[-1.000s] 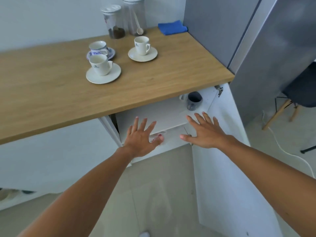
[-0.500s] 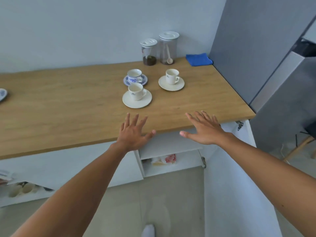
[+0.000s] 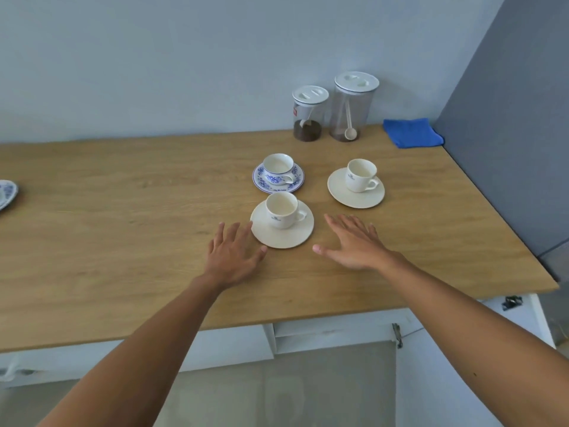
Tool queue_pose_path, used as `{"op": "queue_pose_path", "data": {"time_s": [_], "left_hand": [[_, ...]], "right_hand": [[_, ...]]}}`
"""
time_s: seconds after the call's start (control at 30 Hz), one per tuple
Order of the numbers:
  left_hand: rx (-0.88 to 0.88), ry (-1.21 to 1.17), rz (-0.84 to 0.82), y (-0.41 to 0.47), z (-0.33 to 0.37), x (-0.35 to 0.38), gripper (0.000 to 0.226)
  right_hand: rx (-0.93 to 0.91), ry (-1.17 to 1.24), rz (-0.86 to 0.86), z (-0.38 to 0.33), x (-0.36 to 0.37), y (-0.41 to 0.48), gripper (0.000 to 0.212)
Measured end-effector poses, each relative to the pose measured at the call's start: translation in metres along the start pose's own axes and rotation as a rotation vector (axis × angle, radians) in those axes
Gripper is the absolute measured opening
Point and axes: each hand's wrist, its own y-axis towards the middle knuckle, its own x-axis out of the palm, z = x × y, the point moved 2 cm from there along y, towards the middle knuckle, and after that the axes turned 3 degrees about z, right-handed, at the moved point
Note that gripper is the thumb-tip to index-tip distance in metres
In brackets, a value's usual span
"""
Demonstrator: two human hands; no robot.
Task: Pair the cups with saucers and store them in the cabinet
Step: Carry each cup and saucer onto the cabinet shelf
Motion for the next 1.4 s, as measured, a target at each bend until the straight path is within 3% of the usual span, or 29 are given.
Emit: {"op": "queue_pose_path", "data": {"time_s": [0.23, 0.37, 0.5, 0.63, 0.8, 0.93, 1.4], "left_hand": [[-0.051, -0.033, 0.1, 0.037, -0.007, 0.006, 0.062], [-0.062, -0.058, 0.035, 0.05, -0.001, 0.004, 0.059], [-0.075, -0.203, -0.04, 0.061, 0.002, 0.003, 0.064], [-0.081, -0.311, -0.034, 0.068, 0.005, 0.003, 0.058], [-0.121, -0.474, -0.024, 0.072, 0.009, 0.003, 0.057], [-0.077, -0.473, -0.038, 0.069, 0.012, 0.005, 0.061], [-0.034, -0.775, -0.13, -0.007, 0.042, 0.018, 0.055]], "right_hand": [[-0.05, -0.004, 0.066, -0.011, 0.001, 0.047, 0.085], [-0.058, 0.025, 0.088, -0.018, -0.002, 0.061, 0.077], [-0.096, 0.244, 0.049, -0.025, 0.001, 0.074, 0.077], [-0.092, 0.45, 0.109, -0.024, 0.002, 0.079, 0.063], [-0.074, 0.579, 0.139, -0.021, 0.002, 0.079, 0.062], [-0.05, 0.695, 0.132, -0.016, 0.002, 0.073, 0.061], [0.09, 0.968, 0.045, 0.008, 0.026, -0.019, 0.09]]}}
